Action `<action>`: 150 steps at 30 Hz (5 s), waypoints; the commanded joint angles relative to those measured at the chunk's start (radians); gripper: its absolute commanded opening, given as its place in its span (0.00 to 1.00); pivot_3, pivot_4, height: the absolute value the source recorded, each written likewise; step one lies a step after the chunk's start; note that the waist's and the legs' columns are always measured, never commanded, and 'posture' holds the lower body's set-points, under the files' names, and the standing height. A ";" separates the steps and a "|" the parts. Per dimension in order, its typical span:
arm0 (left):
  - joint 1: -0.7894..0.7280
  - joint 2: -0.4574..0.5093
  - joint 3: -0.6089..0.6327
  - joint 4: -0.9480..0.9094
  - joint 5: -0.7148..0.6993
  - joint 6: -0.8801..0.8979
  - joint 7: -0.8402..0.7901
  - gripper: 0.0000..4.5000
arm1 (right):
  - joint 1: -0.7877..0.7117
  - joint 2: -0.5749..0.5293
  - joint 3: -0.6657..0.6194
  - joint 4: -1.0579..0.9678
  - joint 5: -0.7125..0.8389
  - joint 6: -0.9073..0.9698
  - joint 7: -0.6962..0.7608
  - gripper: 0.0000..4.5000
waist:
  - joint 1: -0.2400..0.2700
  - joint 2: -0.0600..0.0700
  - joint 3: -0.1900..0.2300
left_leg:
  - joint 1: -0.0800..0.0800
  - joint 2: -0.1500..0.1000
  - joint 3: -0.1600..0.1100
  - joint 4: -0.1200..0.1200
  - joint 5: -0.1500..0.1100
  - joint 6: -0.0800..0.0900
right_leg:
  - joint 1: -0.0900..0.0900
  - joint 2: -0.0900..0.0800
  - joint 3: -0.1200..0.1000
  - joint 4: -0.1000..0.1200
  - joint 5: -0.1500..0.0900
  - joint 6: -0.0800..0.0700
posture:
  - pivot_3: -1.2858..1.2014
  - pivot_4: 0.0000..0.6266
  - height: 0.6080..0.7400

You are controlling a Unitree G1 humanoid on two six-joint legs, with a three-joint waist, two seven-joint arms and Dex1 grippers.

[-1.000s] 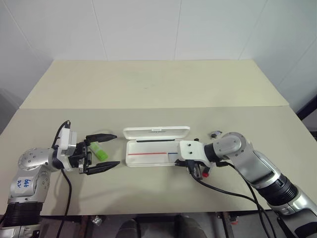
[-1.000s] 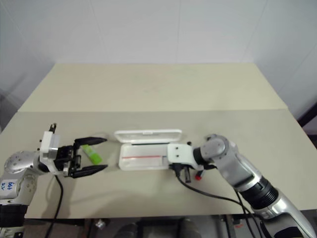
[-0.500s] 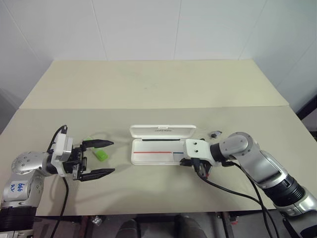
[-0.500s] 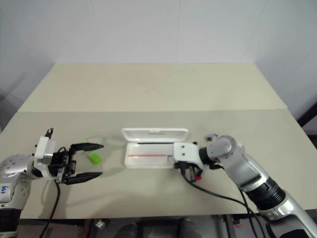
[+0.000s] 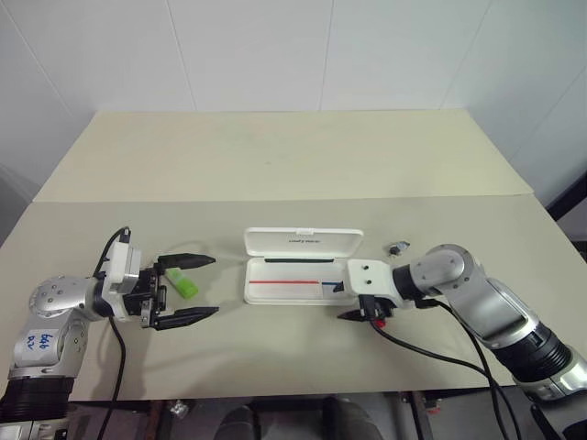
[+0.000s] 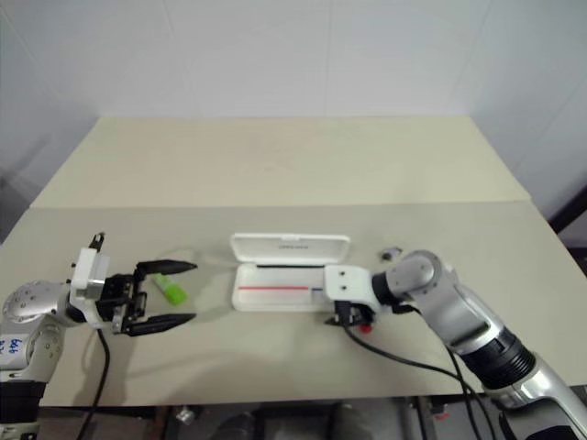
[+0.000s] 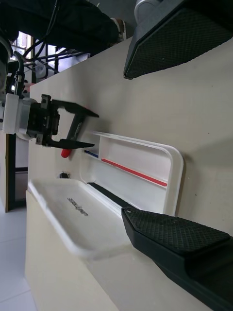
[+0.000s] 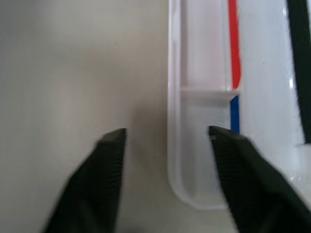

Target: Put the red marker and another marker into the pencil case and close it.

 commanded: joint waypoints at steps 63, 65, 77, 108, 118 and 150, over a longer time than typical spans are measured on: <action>0.042 -0.056 0.008 -0.090 0.006 -0.019 0.060 1.00 | -0.166 -0.122 0.019 0.560 -0.124 -0.677 0.340 0.53 | -0.005 -0.002 -0.001 | 0.004 0.000 0.003 0.005 0.002 0.002 | 0.005 0.001 0.003 -0.001 0.005 0.000 | 0.52 0.24 1.00; 0.045 -0.057 0.009 -0.095 0.006 -0.019 0.064 1.00 | -0.170 -0.119 0.014 0.563 -0.117 -0.672 0.336 0.40 | -0.007 -0.002 -0.001 | 0.004 0.000 0.005 0.005 0.002 0.001 | 0.005 0.000 0.004 -0.002 0.007 -0.001 | 0.52 0.24 1.00; 0.027 -0.058 -0.005 -0.098 0.007 -0.009 0.077 1.00 | -0.210 -0.073 -0.049 0.553 -0.100 -0.566 0.240 0.13 | -0.025 -0.002 -0.001 | 0.004 0.001 0.007 0.005 0.003 0.002 | 0.004 0.000 0.006 -0.003 0.009 -0.003 | 0.52 0.24 1.00; -0.017 -0.074 -0.035 -0.055 0.014 -0.025 0.048 1.00 | -0.185 0.166 -0.100 0.013 -0.007 0.028 -0.085 0.13 | -0.012 -0.002 -0.001 | 0.002 0.008 0.009 0.002 0.002 0.001 | 0.000 0.005 0.006 -0.002 0.008 -0.003 | 0.52 0.24 1.00; -0.006 -0.066 -0.026 -0.073 0.010 -0.019 0.064 1.00 | -0.264 0.305 0.067 0.132 -0.155 -0.051 -0.204 0.13 | -0.007 -0.002 -0.001 | 0.002 0.013 0.009 0.001 0.001 -0.002 | -0.002 0.011 0.007 -0.001 0.007 -0.005 | 0.52 0.24 1.00; -0.025 -0.082 -0.040 -0.062 0.017 -0.025 0.092 1.00 | -0.223 0.305 0.059 0.047 -0.116 0.020 -0.140 1.00 | -0.002 -0.002 -0.001 | 0.001 0.014 0.010 0.000 -0.001 -0.004 | -0.004 0.013 0.007 -0.001 0.006 -0.006 | 0.52 0.24 1.00</action>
